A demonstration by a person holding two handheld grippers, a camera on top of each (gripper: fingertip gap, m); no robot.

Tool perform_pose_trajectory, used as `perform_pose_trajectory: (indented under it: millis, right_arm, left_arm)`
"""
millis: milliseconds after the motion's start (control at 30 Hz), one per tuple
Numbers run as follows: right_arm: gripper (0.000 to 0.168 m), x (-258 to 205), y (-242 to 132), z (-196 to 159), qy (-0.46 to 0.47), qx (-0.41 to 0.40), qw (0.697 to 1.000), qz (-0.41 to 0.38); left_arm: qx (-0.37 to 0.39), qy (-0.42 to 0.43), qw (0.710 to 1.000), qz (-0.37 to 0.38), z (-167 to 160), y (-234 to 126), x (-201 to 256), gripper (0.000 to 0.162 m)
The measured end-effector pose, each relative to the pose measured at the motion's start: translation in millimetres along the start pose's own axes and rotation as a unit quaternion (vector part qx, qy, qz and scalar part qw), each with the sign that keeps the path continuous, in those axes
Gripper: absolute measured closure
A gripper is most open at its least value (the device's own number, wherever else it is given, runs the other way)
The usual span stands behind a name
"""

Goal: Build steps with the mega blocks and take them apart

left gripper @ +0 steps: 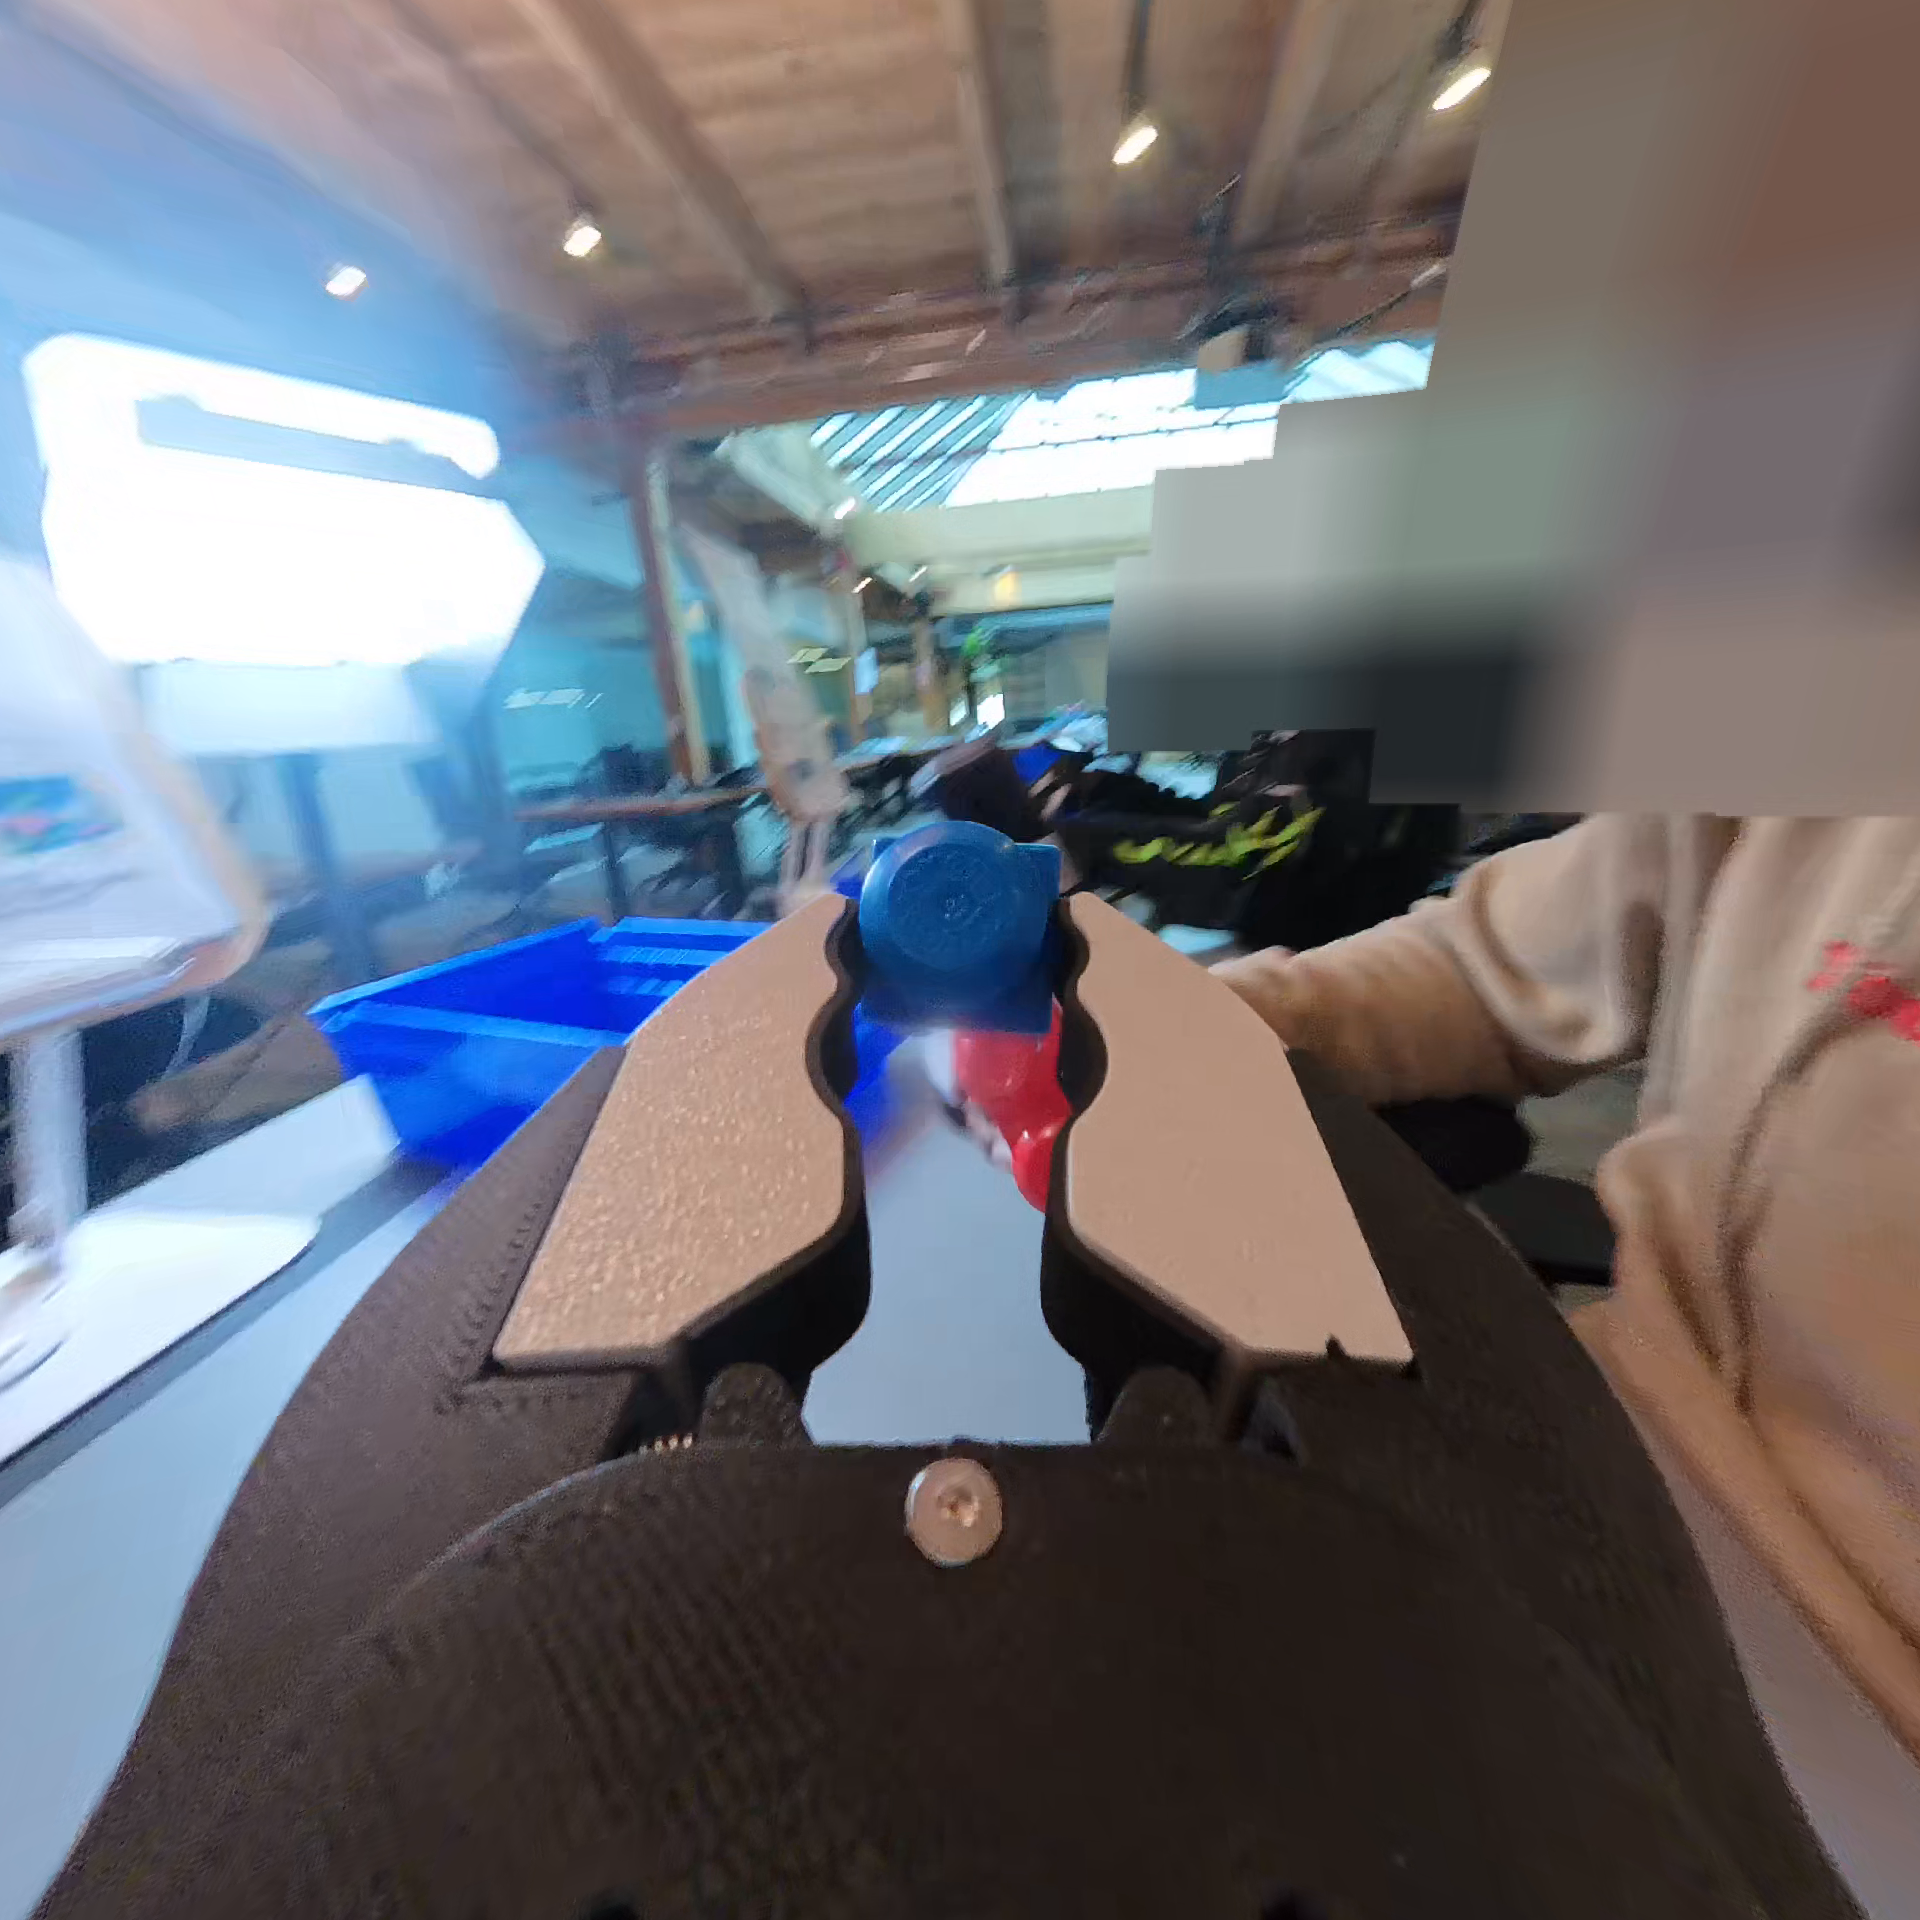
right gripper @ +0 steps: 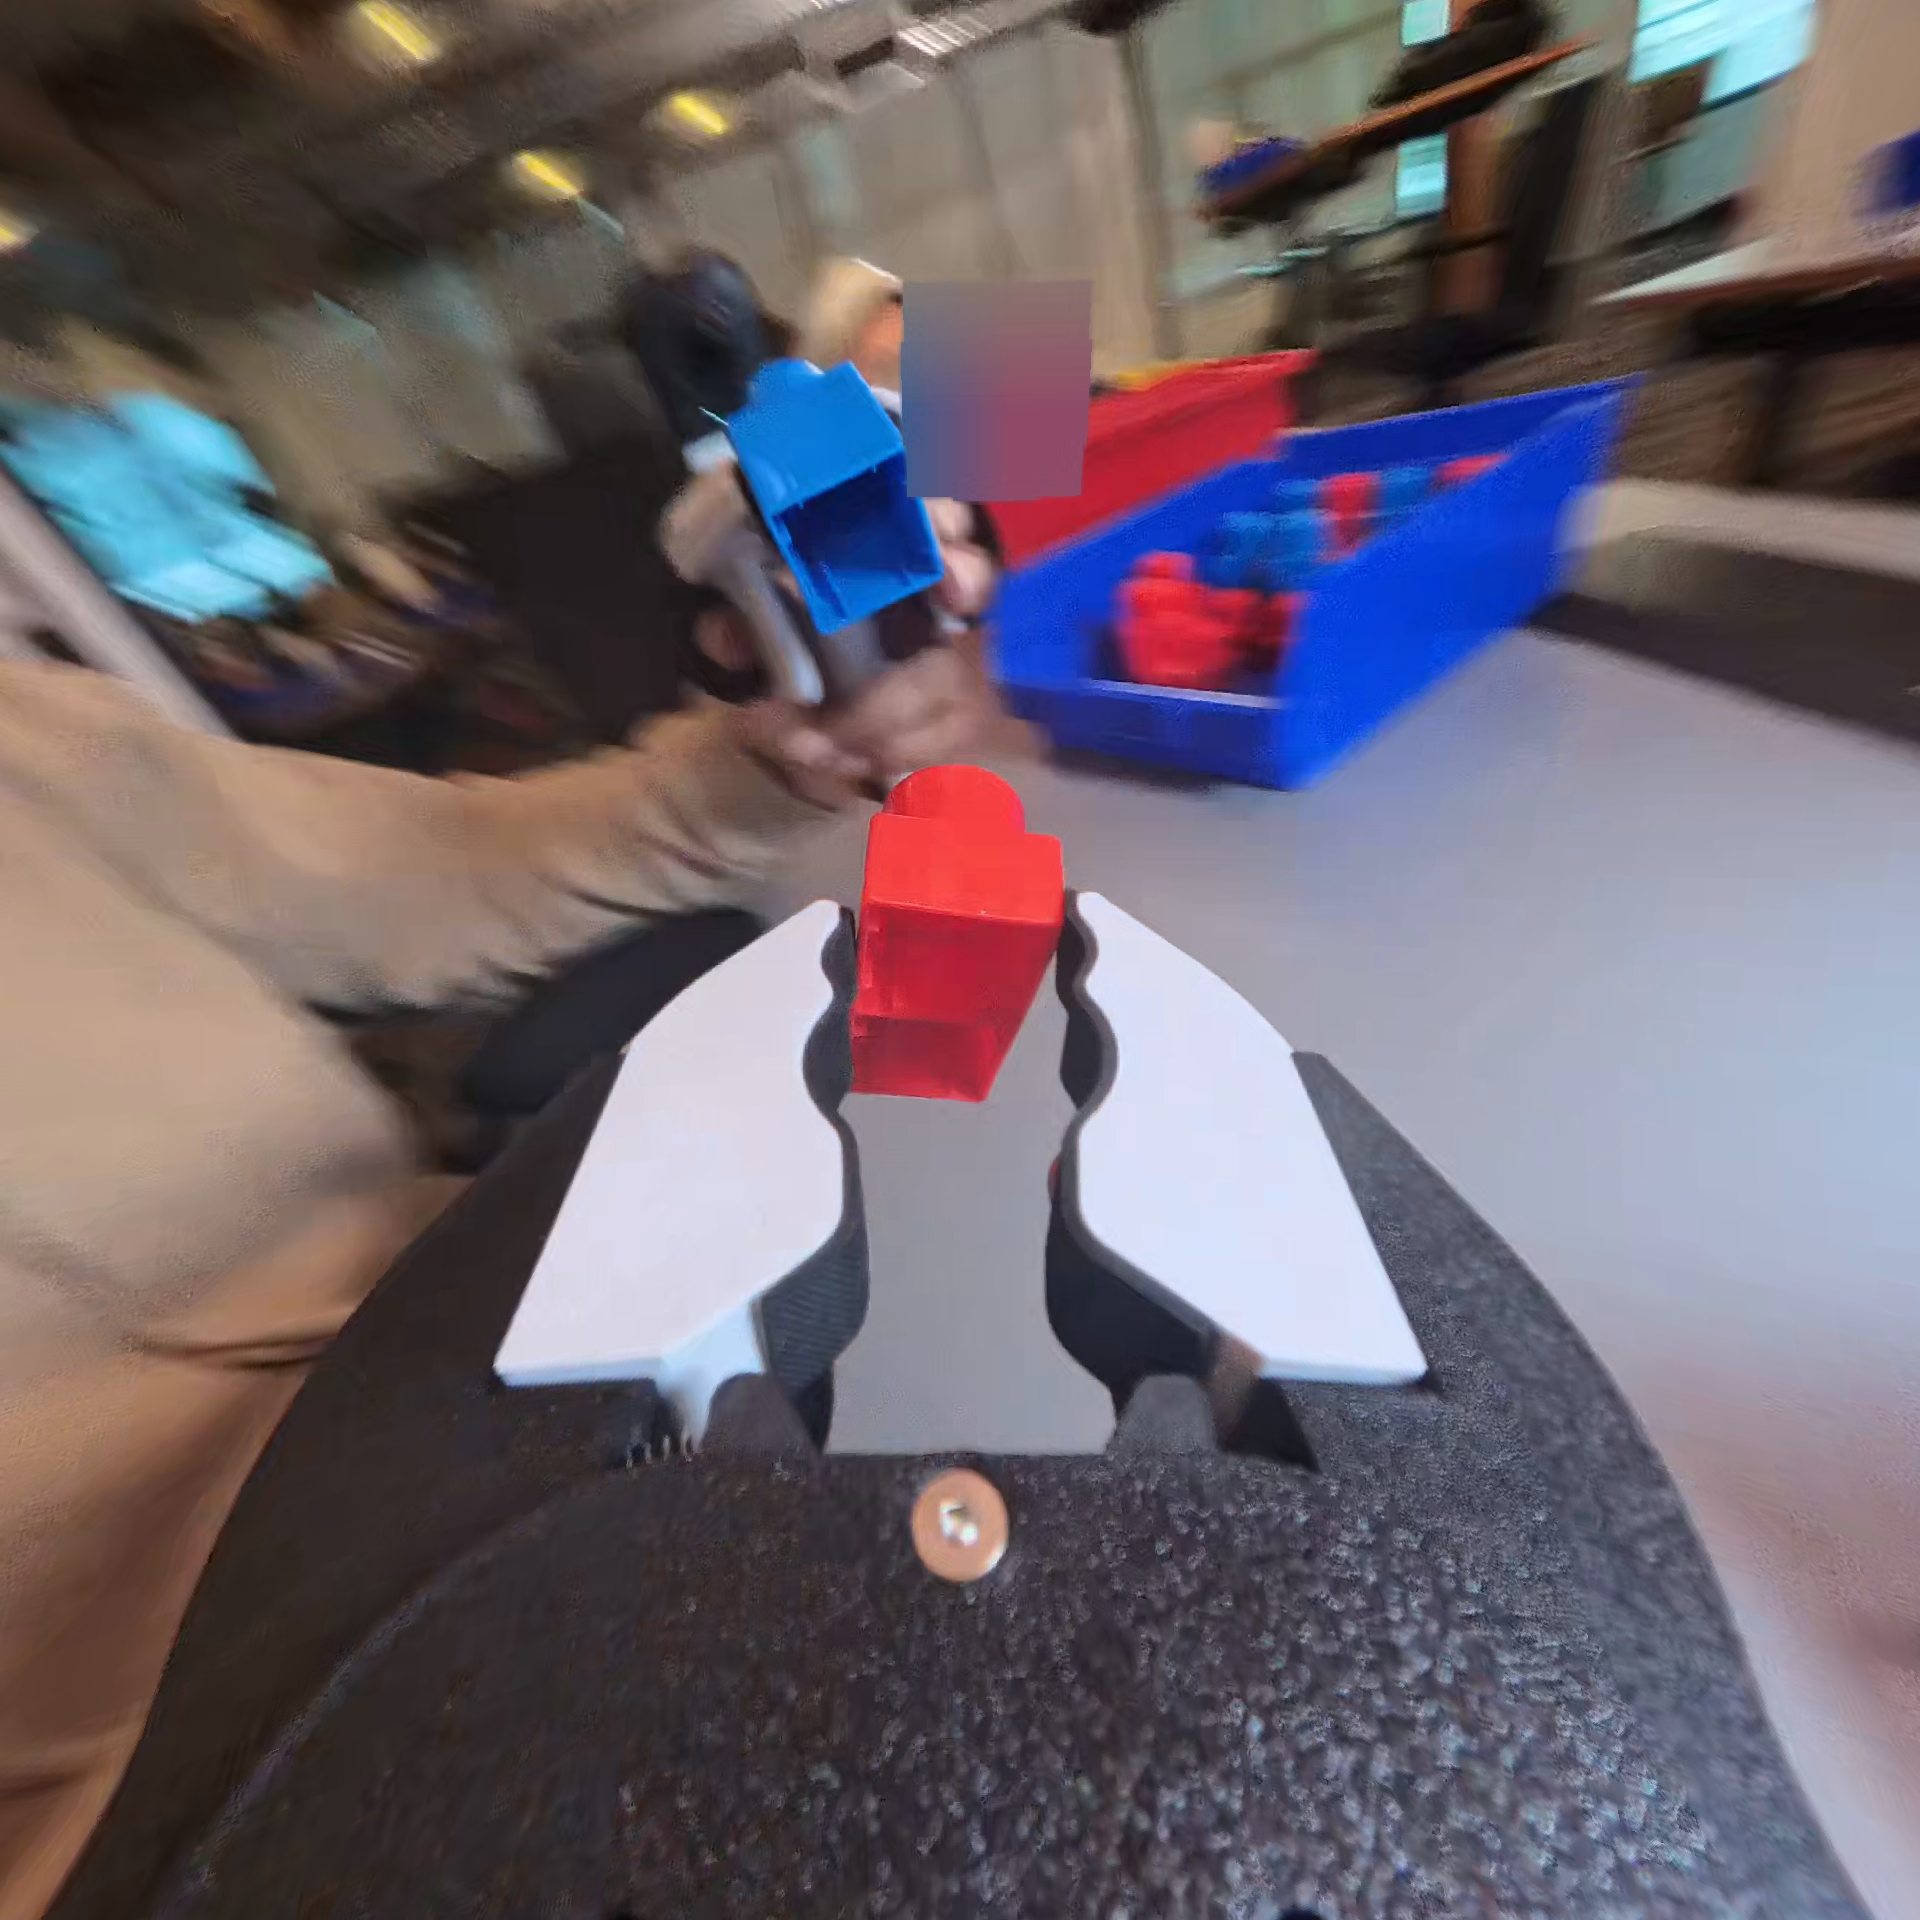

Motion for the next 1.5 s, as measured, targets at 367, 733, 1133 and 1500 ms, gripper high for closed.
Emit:
perform_pose_trajectory:
  millis: [367,733,1133,1500]
  right_arm:
    - [0.131,46.9,-10.8,-20.3,-0.215,-0.11,0.933,-0.266]
    - [0.131,-12.9,18.7,-3.2,-0.229,0.005,0.96,-0.158]
    - [0.142,-10.0,6.8,-11.5,-0.233,-0.074,0.966,-0.085]
    - [0.136,-4.2,17.8,-29.9,-0.276,-0.208,0.929,-0.134]
  left_arm:
    - [-0.475,-0.018,0.876,0.086,-149.9,-4.2,-19.1,0.125]
    - [-0.305,-0.011,0.952,0.025,-114.2,30.0,4.8,0.095]
    - [-0.245,-0.01,0.969,-0.041,-80.1,21.7,16.2,0.125]
    - [-0.417,0.16,0.895,0.009,-113.8,21.1,16.5,0.125]
Point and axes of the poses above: each gripper's, where its closed fingertips meet, y out along the fingers, z out of its top, x = y × z across the jaws, the point moved 5 cm from there along -y, back along the fingers, and after that the axes turned 1 degree about -x, right-handed, at the moved point
